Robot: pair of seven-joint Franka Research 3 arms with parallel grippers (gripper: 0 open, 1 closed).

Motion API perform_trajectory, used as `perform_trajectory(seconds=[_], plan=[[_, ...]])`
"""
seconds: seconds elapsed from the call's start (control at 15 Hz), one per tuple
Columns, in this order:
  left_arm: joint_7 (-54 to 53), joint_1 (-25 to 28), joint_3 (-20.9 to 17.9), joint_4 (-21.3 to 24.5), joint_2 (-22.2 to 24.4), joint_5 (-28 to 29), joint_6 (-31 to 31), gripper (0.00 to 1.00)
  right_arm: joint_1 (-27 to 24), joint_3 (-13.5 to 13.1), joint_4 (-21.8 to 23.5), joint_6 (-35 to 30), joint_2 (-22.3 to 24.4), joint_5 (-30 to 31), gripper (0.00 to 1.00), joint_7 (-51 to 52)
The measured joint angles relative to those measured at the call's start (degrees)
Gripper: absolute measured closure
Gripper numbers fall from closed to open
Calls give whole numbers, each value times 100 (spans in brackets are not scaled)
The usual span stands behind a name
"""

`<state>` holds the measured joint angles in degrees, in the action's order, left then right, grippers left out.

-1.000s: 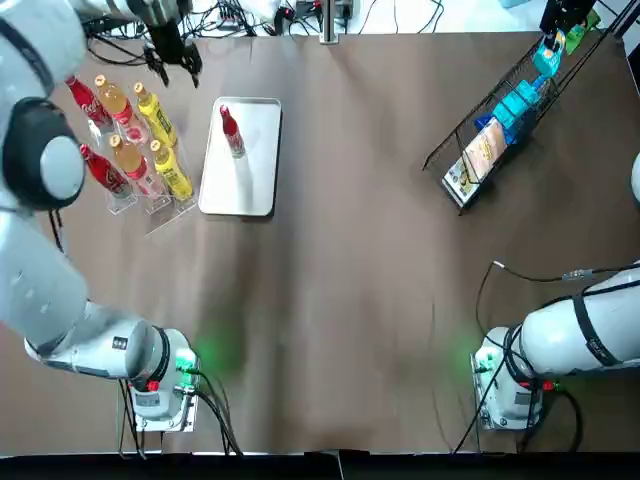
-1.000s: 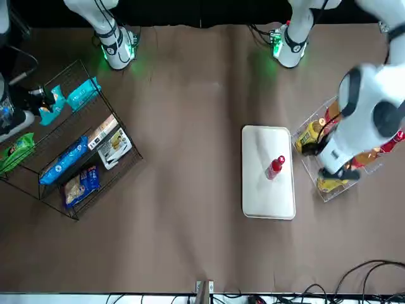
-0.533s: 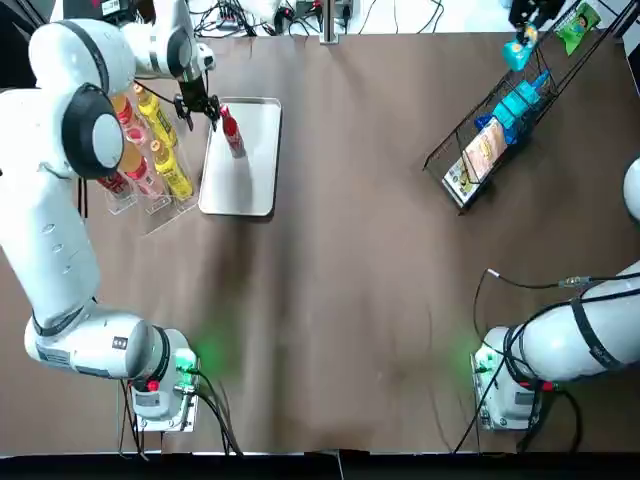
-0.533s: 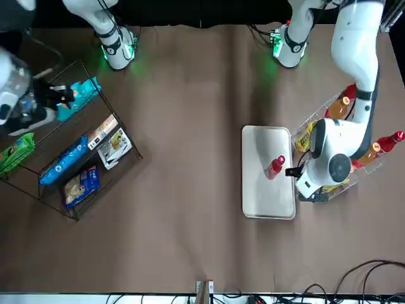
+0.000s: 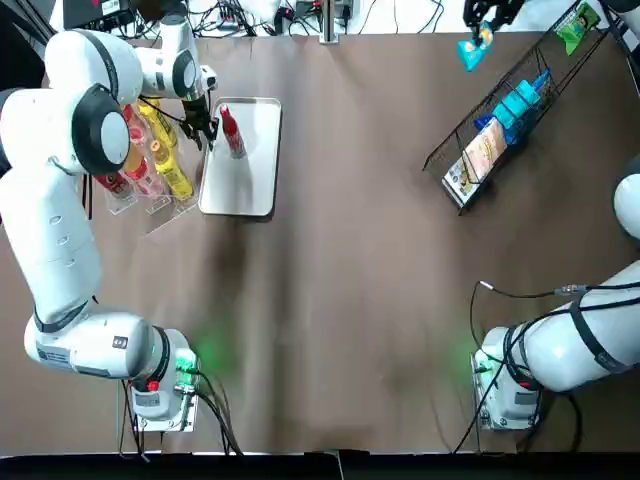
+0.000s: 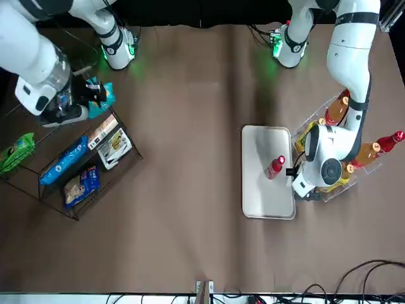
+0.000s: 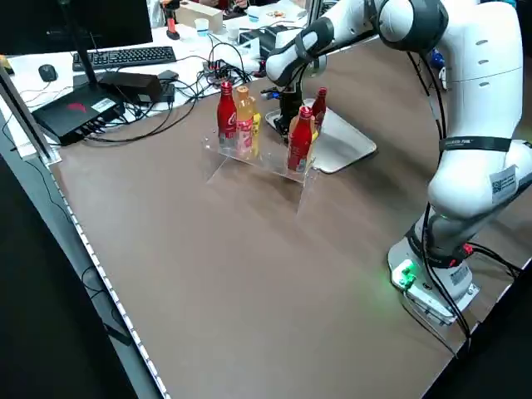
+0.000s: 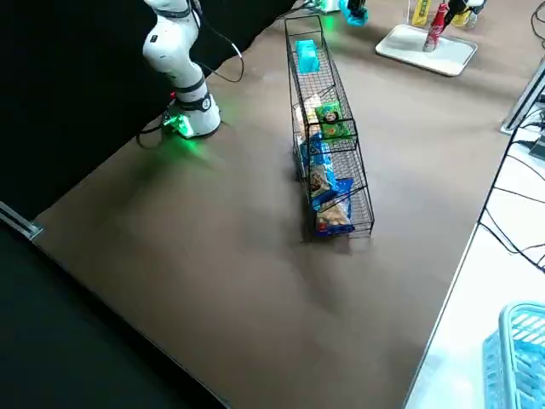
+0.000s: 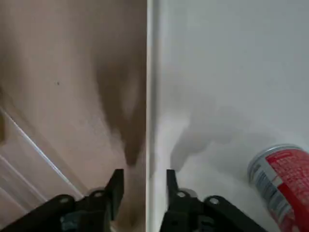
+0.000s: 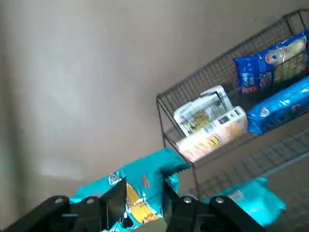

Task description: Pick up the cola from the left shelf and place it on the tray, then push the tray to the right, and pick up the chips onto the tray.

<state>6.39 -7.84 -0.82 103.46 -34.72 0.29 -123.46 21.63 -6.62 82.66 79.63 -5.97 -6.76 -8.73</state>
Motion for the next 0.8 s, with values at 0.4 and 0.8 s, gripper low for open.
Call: perform_trajectory(seconds=[0.4, 0.8], plan=[[-9, 15, 1, 30, -33, 0, -1, 74, 504, 0, 72, 822, -304, -70, 73, -954], [-7, 62, 37, 14, -49, -27, -89, 95, 760, 0, 119, 1362, -1091, -104, 73, -993]])
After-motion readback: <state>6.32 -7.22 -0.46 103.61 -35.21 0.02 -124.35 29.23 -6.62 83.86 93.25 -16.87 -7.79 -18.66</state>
